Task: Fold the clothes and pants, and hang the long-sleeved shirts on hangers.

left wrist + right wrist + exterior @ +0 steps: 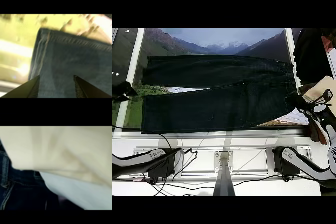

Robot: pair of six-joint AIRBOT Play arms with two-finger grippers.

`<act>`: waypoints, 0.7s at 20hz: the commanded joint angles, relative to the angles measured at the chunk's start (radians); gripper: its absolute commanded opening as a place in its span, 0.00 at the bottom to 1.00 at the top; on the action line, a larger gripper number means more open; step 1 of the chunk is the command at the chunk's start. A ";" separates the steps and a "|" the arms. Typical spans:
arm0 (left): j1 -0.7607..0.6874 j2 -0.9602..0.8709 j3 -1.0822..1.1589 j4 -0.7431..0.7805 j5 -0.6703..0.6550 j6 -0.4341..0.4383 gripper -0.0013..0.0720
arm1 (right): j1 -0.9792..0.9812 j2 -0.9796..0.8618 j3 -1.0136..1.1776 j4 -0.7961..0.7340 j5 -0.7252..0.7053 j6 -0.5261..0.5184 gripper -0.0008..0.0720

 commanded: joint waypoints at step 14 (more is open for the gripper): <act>-0.058 -0.222 -0.175 -0.090 0.487 0.080 0.40 | 0.001 0.302 0.000 -0.007 0.249 -0.164 0.06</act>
